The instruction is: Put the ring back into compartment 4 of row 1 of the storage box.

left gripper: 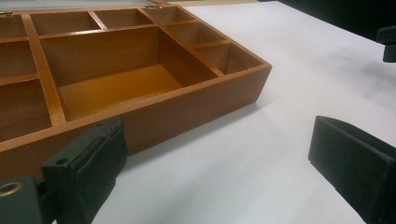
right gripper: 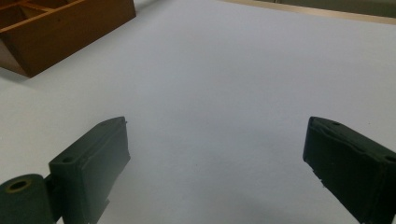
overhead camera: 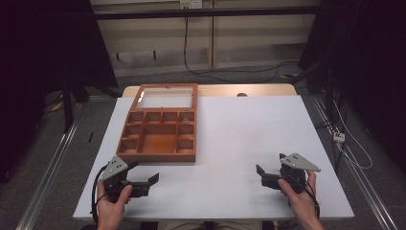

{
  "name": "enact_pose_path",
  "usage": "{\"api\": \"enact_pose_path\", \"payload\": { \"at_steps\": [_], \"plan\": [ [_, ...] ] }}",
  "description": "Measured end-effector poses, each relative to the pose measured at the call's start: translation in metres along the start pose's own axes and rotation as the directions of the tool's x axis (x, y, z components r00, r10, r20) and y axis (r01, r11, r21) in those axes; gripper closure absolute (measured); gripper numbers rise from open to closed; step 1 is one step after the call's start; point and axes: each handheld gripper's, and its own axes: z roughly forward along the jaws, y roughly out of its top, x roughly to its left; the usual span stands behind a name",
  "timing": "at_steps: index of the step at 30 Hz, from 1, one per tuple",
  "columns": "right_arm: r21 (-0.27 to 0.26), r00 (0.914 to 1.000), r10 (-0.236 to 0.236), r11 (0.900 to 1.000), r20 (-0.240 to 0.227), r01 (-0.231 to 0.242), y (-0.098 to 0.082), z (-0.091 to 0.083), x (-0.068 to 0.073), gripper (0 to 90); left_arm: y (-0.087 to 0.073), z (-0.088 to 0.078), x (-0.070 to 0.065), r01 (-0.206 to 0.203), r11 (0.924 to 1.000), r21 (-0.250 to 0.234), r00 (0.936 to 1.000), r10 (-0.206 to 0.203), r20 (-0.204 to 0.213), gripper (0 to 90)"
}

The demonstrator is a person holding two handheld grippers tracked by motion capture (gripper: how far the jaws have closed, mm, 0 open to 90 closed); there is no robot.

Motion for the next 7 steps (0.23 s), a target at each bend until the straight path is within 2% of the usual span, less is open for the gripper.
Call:
{"api": "enact_pose_path", "payload": {
  "at_steps": [7],
  "plan": [
    [-0.006,0.9999,-0.003,1.0,-0.015,0.003,0.0021,0.0022,0.0017,6.7,-0.0011,0.0003,0.0006,-0.004,1.0,0.004,1.0,0.004,0.003,4.3]
  ]
}}
